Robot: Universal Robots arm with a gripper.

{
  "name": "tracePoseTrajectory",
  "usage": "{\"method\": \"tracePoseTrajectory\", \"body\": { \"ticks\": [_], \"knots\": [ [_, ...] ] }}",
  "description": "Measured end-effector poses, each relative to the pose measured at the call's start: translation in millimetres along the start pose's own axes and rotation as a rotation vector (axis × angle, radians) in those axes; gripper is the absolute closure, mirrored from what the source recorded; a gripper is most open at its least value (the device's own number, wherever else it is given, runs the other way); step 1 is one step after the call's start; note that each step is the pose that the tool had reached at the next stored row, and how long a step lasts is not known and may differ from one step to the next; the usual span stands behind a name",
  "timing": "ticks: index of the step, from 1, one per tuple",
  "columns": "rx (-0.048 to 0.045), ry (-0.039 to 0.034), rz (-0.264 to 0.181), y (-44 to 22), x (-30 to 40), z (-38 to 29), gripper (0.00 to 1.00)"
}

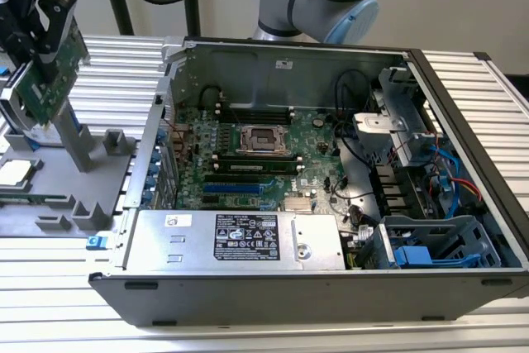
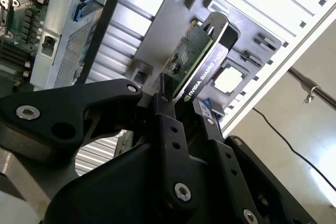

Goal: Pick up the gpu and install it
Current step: 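Pick up the gpu and move the gpu toward the slot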

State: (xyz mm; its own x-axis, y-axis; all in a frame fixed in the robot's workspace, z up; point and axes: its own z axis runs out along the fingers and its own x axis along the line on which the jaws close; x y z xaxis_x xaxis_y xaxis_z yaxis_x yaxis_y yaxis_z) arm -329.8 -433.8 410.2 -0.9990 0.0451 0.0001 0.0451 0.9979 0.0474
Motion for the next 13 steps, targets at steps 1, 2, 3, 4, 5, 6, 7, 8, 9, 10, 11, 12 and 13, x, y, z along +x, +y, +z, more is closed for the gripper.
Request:
{"method": "tracePoseTrajectory", "body": {
  "ticks": [1, 2, 3, 4, 5, 6, 7, 8, 9, 10, 11, 12, 13],
  "knots": [
    [0.0000, -0.0001, 0.000, 0.1, 0.0, -1.2, 1.00],
    [0.0000, 0.0000, 0.000, 0.1, 0.0, -2.4, 1.00],
    [0.0000, 0.0000, 0.000, 0.2, 0.0, -3.6, 1.00],
    [0.0001, 0.0000, 0.000, 0.2, 0.0, -4.8, 1.00],
    [0.0000, 0.0000, 0.000, 0.2, 0.0, -5.7, 1.00],
    [-0.0001, -0.0001, 0.000, 0.3, 0.0, -6.3, 1.00],
    [0.0000, -0.0002, 0.000, 0.3, 0.0, -6.7, 1.00],
    [0.0000, -0.0003, 0.000, 0.3, 0.0, -6.7, 1.00],
    [-0.0001, -0.0003, 0.000, 0.3, 0.0, -6.8, 1.00],
    [-0.0001, -0.0003, 0.000, 0.3, 0.0, -6.8, 1.00],
    [-0.0001, -0.0003, 0.000, 0.3, 0.0, -6.8, 1.00],
    [0.0000, -0.0002, 0.000, 0.3, 0.0, -6.9, 1.00],
    [0.0000, -0.0002, 0.000, 0.3, 0.0, -6.9, 1.00]
  ]
}}
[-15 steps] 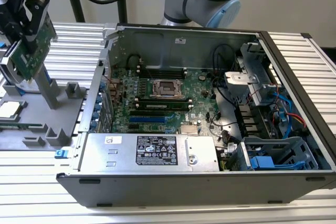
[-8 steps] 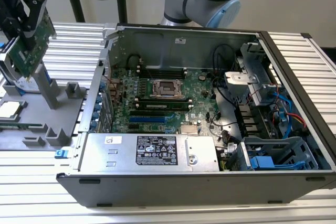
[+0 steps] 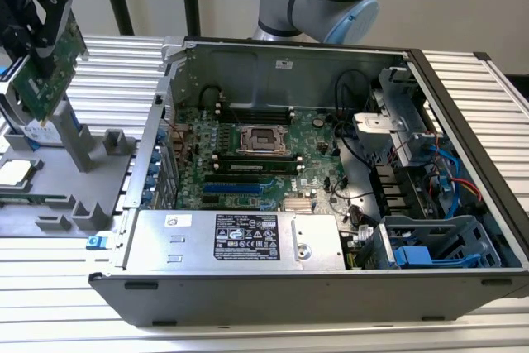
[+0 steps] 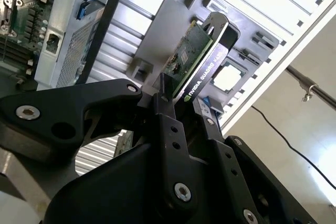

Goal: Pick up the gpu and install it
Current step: 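Pick up the gpu and move the gpu toward the slot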

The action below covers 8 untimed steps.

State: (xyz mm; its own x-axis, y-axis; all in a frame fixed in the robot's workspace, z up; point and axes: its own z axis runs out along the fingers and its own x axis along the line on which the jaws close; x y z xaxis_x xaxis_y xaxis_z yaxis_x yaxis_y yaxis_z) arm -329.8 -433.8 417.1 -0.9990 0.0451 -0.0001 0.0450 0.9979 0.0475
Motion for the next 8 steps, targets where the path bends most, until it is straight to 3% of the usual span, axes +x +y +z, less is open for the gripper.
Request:
{"method": "tracePoseTrajectory", "body": {
  "ticks": [8],
  "knots": [
    [0.0003, 0.0003, 0.000, 0.1, -0.9, -0.2, 1.00]
  ]
}}
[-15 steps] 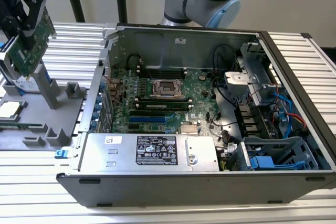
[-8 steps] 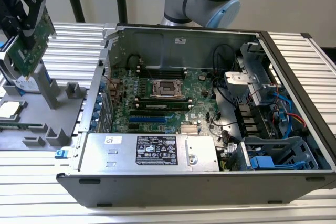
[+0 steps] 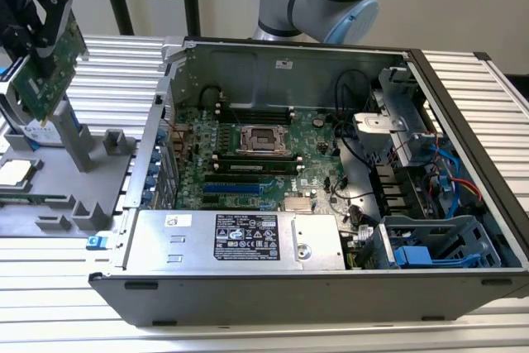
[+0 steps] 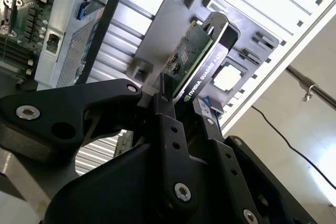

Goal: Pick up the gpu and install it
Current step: 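Pick up the gpu and move the gpu toward the slot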

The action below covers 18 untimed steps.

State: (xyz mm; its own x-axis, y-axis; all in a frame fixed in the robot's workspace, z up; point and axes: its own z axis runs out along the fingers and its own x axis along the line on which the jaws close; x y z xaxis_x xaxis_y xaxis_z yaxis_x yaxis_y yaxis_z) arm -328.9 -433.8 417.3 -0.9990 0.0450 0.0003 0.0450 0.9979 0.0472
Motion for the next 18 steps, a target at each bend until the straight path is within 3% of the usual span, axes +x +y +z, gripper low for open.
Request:
{"method": "tracePoseTrajectory", "body": {
  "ticks": [7, 18],
  "knots": [
    [-0.0002, -0.0002, 0.000, 0.5, -10.6, 0.2, 1.00],
    [-0.0002, -0.0003, 0.000, 1.5, -34.1, 0.3, 1.00]
  ]
}}
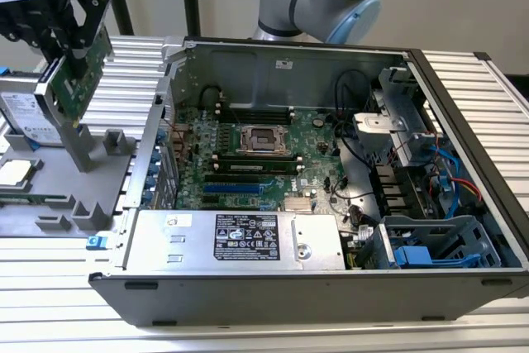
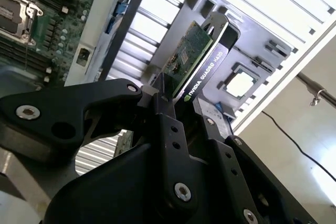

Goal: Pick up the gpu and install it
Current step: 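Pick up the gpu and move the gpu toward the slot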

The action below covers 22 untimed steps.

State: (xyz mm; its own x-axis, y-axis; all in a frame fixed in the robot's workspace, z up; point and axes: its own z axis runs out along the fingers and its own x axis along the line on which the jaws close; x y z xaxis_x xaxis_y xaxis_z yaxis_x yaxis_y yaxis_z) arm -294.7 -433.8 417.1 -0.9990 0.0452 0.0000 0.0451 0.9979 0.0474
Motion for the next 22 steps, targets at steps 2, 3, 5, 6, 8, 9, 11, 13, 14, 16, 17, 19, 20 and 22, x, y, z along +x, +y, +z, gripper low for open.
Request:
{"method": "tracePoseTrajectory", "body": {
  "ticks": [2, 3, 5, 6, 8, 9, 11, 13, 14, 16, 17, 19, 20, 22],
  "knots": [
    [-0.0001, -0.0001, 0.000, 0.2, -4.1, 0.1, 1.00],
    [0.0000, 0.0000, 0.000, 0.3, -6.2, 0.0, 1.00],
    [0.0000, 0.0000, 0.000, 0.5, -10.7, 0.0, 1.00],
    [0.0000, 0.0001, 0.000, 0.6, -13.1, 0.0, 1.00],
    [0.0001, 0.0000, 0.000, 0.8, -17.7, 0.0, 1.00],
    [0.0000, 0.0001, 0.000, 0.9, -20.0, 0.0, 1.00],
    [0.0000, 0.0000, 0.000, 1.1, -24.4, 0.0, 1.00],
    [0.0000, 0.0000, 0.000, 1.3, -29.0, 0.1, 1.00],
    [0.0001, 0.0000, 0.000, 1.4, -31.3, 0.1, 1.00],
    [0.0000, 0.0000, 0.000, 1.6, -35.9, 0.1, 1.00],
    [0.0000, 0.0000, 0.000, 1.7, -38.1, 0.1, 1.00],
    [0.0000, 0.0000, 0.000, 1.9, -42.5, 0.1, 1.00],
    [0.0000, 0.0000, 0.000, 2.0, -44.7, 0.1, 1.00],
    [0.0001, 0.0001, 0.000, 2.2, -49.2, 0.1, 1.00]
  ]
}}
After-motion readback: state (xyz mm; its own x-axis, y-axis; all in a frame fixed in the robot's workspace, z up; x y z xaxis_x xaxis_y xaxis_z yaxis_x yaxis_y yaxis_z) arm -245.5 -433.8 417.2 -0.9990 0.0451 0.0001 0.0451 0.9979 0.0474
